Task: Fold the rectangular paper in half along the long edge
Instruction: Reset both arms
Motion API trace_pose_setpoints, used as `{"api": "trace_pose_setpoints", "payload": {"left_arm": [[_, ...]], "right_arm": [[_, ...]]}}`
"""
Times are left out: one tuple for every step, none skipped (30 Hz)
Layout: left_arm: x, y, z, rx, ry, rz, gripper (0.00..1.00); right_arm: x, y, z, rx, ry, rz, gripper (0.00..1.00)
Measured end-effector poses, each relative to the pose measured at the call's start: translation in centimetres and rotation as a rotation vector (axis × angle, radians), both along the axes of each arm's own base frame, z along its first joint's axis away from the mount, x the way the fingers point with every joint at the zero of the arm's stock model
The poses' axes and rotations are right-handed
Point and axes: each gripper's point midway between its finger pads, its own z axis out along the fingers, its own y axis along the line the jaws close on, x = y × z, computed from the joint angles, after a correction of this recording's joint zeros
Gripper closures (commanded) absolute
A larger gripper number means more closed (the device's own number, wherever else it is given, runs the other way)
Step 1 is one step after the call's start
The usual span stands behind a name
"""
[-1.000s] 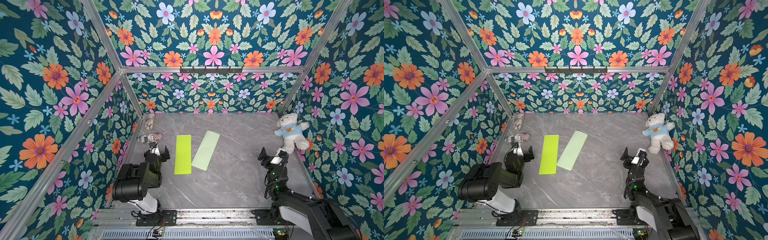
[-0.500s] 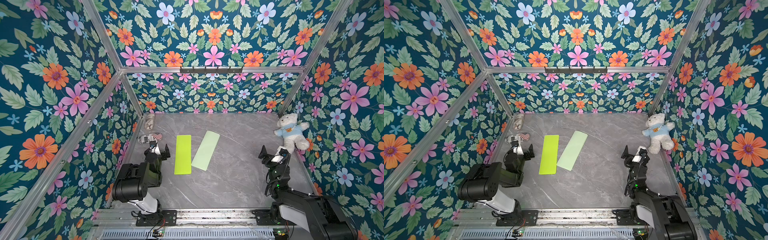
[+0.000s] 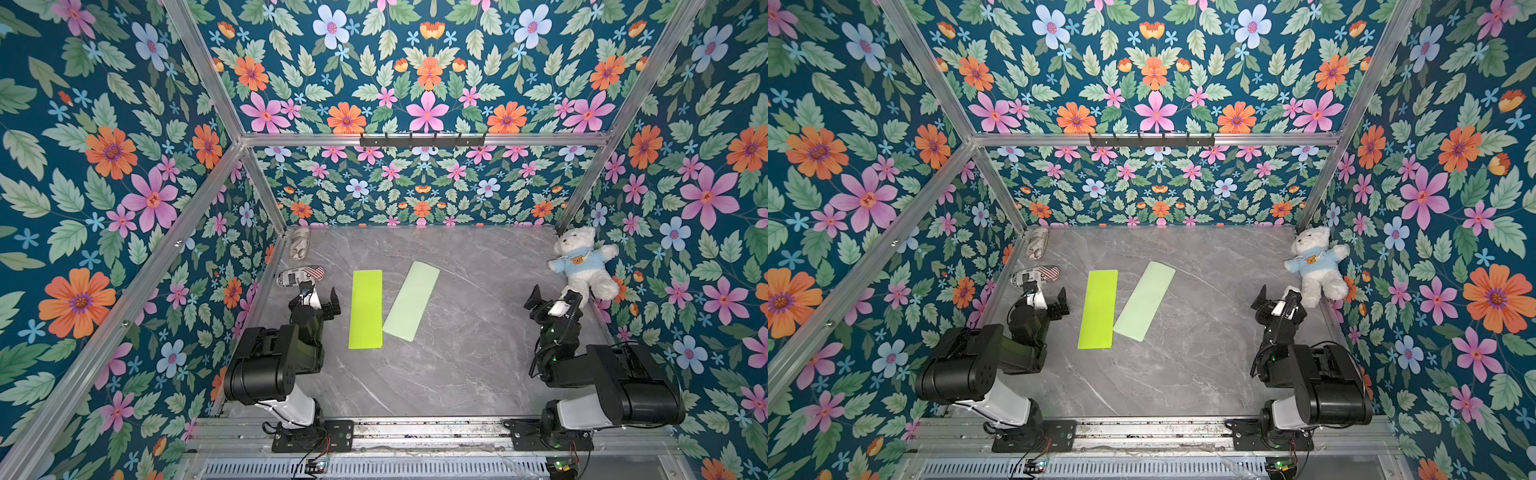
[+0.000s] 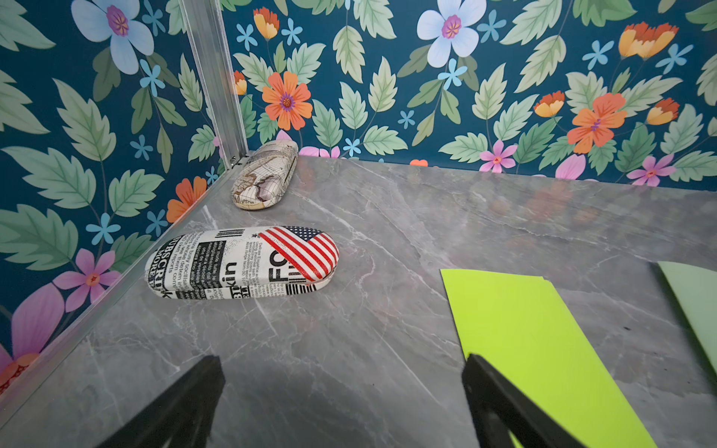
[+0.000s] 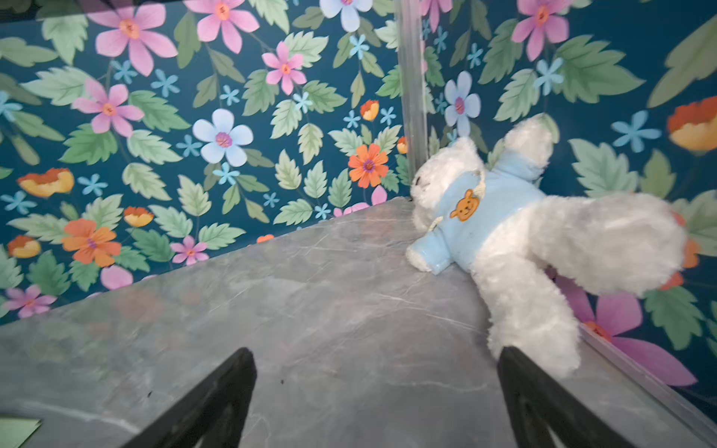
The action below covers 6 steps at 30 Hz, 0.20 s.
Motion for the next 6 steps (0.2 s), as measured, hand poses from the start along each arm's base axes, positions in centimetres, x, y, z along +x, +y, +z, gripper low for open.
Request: {"api": "trace_pose_setpoints", "payload": {"left_arm": [[0.09,-0.02,0.05,0.000,0.000,-0.002,0.00],[0.31,-0.14,0.15,0.001,-0.001,-0.009,0.00],[0.61,-0.30,0.30,0.007,-0.001,-0.019,0.00],[0.83,-0.47,0.36,0.014,0.002,-0.030,0.00],[0.94,-0.59,0.37,0.016,0.004,-0.037,0.00],[0.97,-0.75,0.28,0.014,0.009,-0.046,0.00]], "right_arm": [[0.04,0.40,-0.22,-0.003,0.012,0.018,0.01],[0.08,0.58,-0.14,-0.004,0.007,0.023,0.01],[0.12,0.70,-0.18,-0.006,0.008,0.031,0.01],[0.13,0.82,-0.35,-0.007,0.015,0.038,0.01],[0.13,0.83,-0.37,-0.007,0.019,0.039,0.01],[0.13,0.85,-0.31,-0.007,0.016,0.040,0.01]]}}
